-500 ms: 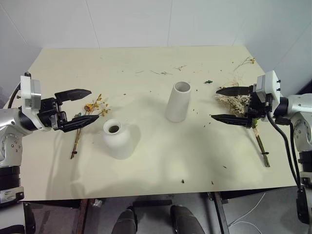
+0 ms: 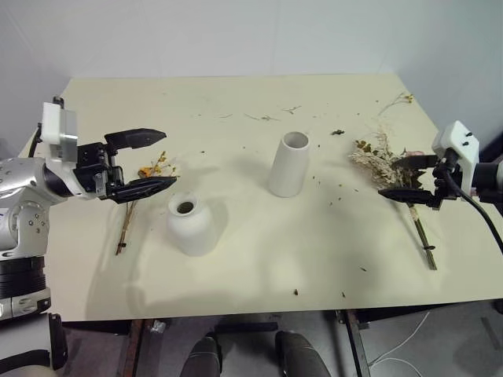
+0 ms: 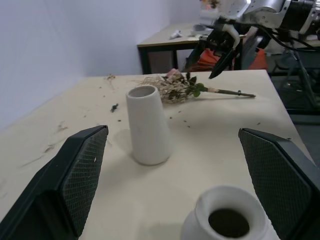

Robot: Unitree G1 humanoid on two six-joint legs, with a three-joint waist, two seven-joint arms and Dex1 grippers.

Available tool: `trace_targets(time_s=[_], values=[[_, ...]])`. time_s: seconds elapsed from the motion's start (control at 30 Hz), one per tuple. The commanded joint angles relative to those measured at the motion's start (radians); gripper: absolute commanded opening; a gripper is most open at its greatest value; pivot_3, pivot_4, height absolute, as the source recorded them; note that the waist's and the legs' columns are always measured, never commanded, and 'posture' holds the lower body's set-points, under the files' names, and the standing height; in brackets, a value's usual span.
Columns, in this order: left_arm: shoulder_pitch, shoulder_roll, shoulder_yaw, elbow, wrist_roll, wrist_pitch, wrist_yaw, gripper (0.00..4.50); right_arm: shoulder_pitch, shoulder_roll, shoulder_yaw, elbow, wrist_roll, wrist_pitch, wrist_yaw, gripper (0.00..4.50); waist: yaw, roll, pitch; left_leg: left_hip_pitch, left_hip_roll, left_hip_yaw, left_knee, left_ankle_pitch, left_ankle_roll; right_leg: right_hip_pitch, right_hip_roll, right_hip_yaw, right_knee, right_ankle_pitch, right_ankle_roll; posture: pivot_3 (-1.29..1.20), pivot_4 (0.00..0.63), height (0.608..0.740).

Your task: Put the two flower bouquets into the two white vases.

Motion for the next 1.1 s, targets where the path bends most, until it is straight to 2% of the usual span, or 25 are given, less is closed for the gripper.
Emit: trace_targets(time_s=[0.03,0.13,0.33,0.57,0.8,0.9,1.1], values=[[-0.006,0.018,0.019,-0.068,-0.027,0.024,0.015,4.47,-0.033,-0.045,0.0,0.011,-0.022,0.103,-0.02,4.5,-0.004,0.0,0.0,0.0,0.0,0.001,0.0,0.0,0.0,0.0,0.0,0.001,0.0,0.0,0.0,0.0,0.15,0.74],[0.0,0.016,0.026,-0.095,-0.036,0.042,0.028,4.47,-0.055,-0.056,0.048,0.071,-0.099,0.141,-0.055,4.5,-0.004,0.0,0.0,0.001,0.0,0.003,0.0,0.0,0.0,-0.001,0.0,0.002,0.001,0.0,0.0,0.0,0.15,0.74],[0.059,0.008,0.051,-0.197,-0.075,0.095,0.078,4.47,-0.195,-0.021,0.155,0.296,-0.236,0.249,-0.129,4.5,-0.002,0.001,0.0,0.0,0.0,0.006,0.003,-0.002,0.002,-0.001,0.0,0.005,0.0,0.001,0.002,0.0,0.15,0.74],[0.146,0.022,0.107,-0.295,-0.124,0.147,0.135,4.47,-0.302,0.048,0.229,0.563,-0.336,0.211,-0.139,4.5,-0.005,0.0,0.0,0.0,0.0,0.008,0.004,-0.003,0.003,-0.001,0.0,0.006,-0.001,0.001,0.002,0.0,0.15,0.74],[0.173,0.03,0.13,-0.333,-0.15,0.17,0.162,4.47,-0.371,0.107,0.269,0.72,-0.401,0.187,-0.126,4.5,-0.006,0.001,0.0,0.0,0.0,0.009,0.008,-0.003,0.003,0.0,0.0,0.008,0.0,0.002,0.004,0.0,0.15,0.74],[0.171,0.034,0.132,-0.333,-0.155,0.17,0.165,4.5,-0.39,0.123,0.268,0.773,-0.42,0.145,-0.144,3.86,-0.006,0.0,0.0,0.0,0.0,0.009,0.009,-0.003,0.003,0.0,0.0,0.008,0.0,0.002,0.004,0.0,0.15,0.74],[0.162,0.044,0.12,-0.317,-0.157,0.165,0.141,4.5,-0.425,0.14,0.245,0.818,-0.422,0.123,-0.137,1.82,-0.007,0.0,0.0,0.0,0.0,0.009,0.011,-0.003,0.003,0.001,0.0,0.008,0.0,0.003,0.005,0.0,0.15,0.74]])
